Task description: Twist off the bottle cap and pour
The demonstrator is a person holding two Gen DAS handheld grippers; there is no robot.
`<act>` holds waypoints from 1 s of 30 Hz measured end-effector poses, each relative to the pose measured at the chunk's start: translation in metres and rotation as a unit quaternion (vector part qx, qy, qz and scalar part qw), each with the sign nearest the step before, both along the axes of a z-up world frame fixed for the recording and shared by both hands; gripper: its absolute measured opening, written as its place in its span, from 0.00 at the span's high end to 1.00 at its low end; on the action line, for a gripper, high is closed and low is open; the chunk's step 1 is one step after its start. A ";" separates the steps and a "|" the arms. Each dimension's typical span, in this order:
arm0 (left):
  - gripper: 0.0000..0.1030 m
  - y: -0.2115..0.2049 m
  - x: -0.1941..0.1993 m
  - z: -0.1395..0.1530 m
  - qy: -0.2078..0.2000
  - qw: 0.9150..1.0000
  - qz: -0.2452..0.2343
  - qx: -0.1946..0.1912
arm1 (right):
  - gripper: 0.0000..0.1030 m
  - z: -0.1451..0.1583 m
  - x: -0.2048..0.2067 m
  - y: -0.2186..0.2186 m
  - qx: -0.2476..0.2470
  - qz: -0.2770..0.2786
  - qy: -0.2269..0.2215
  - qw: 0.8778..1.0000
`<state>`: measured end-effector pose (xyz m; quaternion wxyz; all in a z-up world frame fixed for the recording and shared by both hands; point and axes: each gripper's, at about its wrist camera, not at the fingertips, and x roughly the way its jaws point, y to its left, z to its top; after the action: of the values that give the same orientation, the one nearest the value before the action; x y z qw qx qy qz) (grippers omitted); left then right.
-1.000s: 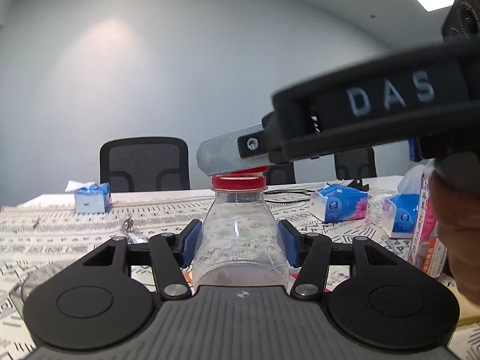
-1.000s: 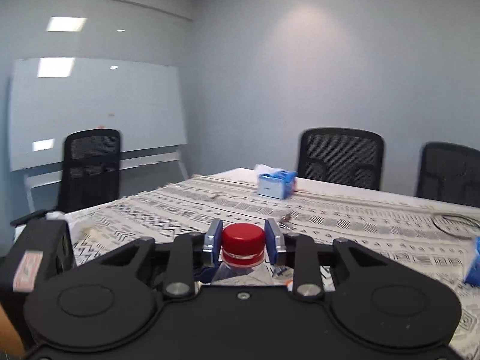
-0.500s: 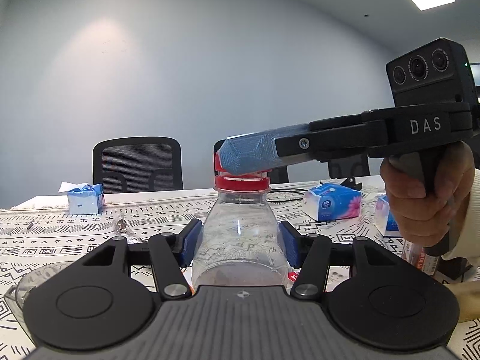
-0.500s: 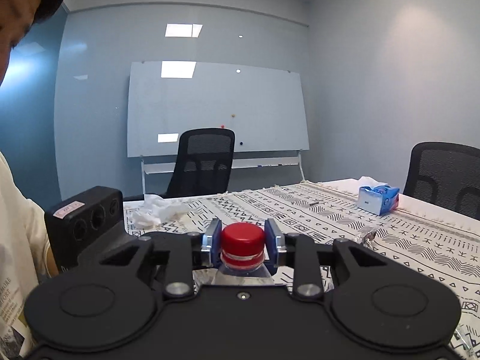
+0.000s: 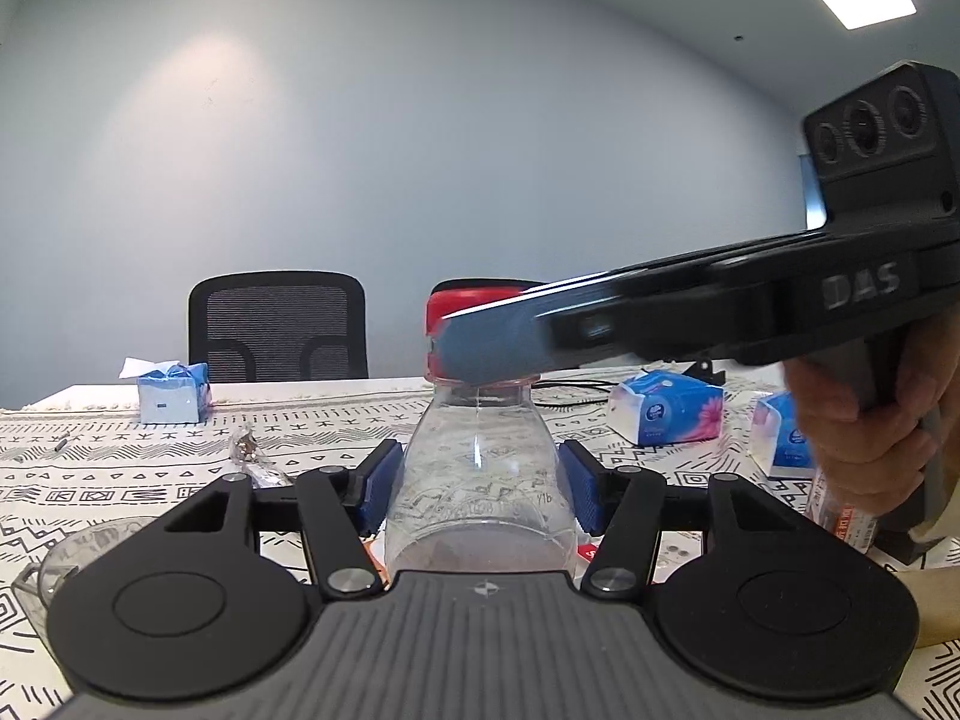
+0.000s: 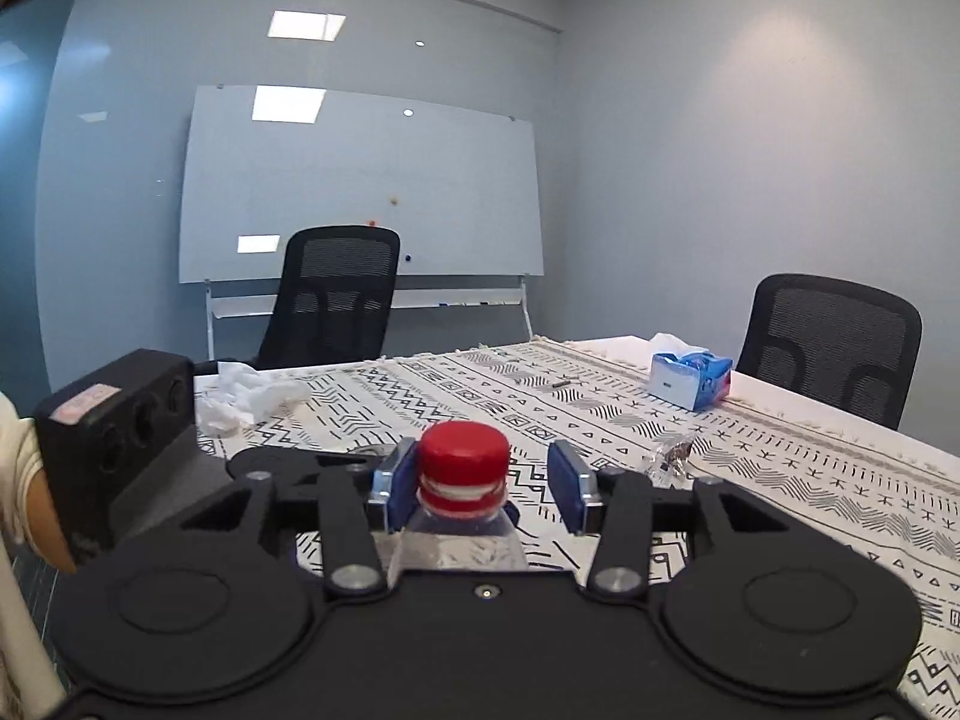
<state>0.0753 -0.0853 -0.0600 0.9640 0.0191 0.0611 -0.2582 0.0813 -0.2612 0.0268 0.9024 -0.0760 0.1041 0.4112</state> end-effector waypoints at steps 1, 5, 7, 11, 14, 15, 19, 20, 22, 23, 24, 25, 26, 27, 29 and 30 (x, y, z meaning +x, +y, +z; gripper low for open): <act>0.47 0.000 -0.001 0.000 -0.002 1.000 0.001 0.001 | 0.53 0.001 -0.004 -0.004 0.000 -0.007 -0.003 1.000; 0.47 -0.002 -0.001 0.000 -0.005 1.000 0.003 0.005 | 0.54 0.004 -0.017 -0.010 0.005 0.010 -0.006 1.000; 0.47 -0.003 -0.001 0.000 -0.005 1.000 0.004 0.006 | 0.53 0.002 -0.020 -0.002 -0.006 0.007 -0.012 1.000; 0.46 -0.003 0.001 0.000 -0.004 1.000 0.007 0.007 | 0.51 -0.003 -0.025 -0.001 0.009 -0.008 -0.005 1.000; 0.46 -0.004 -0.002 0.002 -0.004 1.000 0.006 0.011 | 0.46 -0.010 -0.031 -0.005 0.035 -0.025 0.004 0.999; 0.46 -0.004 -0.003 0.002 -0.004 1.000 0.004 0.011 | 0.45 -0.013 -0.035 -0.007 0.045 -0.033 0.006 0.998; 0.45 -0.002 -0.008 0.005 -0.013 1.000 0.002 0.013 | 0.44 -0.023 -0.046 -0.015 0.075 -0.078 0.014 0.994; 0.40 -0.001 -0.010 0.006 -0.017 1.000 0.002 0.013 | 0.44 -0.025 -0.048 -0.017 0.082 -0.088 0.016 0.993; 0.28 0.001 -0.014 0.007 -0.024 1.000 0.002 0.012 | 0.43 -0.028 -0.052 -0.023 0.100 -0.116 0.023 0.988; 0.26 0.003 -0.017 0.009 -0.027 1.000 0.001 0.014 | 0.42 -0.029 -0.055 -0.026 0.112 -0.135 0.028 0.984; 0.25 0.005 -0.020 0.010 -0.029 0.999 0.000 0.016 | 0.41 -0.030 -0.057 -0.028 0.121 -0.151 0.032 0.981; 0.25 0.007 -0.022 0.011 -0.029 0.999 0.003 0.019 | 0.41 -0.031 -0.058 -0.031 0.128 -0.167 0.037 0.977; 0.24 0.009 -0.024 0.012 -0.026 0.999 0.007 0.021 | 0.41 -0.033 -0.059 -0.033 0.138 -0.189 0.043 0.971; 0.23 0.011 -0.026 0.013 -0.023 0.999 0.012 0.023 | 0.41 -0.035 -0.061 -0.033 0.145 -0.208 0.049 0.966; 0.19 0.019 -0.032 0.016 -0.016 0.999 0.022 0.018 | 0.40 -0.039 -0.064 -0.032 0.153 -0.238 0.057 0.957; 0.19 0.022 -0.035 0.018 -0.014 0.999 0.025 0.016 | 0.39 -0.040 -0.067 -0.030 0.153 -0.245 0.056 0.956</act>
<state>0.0402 -0.0630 -0.0424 0.9706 0.0365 0.0517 -0.2323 0.0140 -0.2907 -0.0133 0.9689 0.1140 0.1061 0.1924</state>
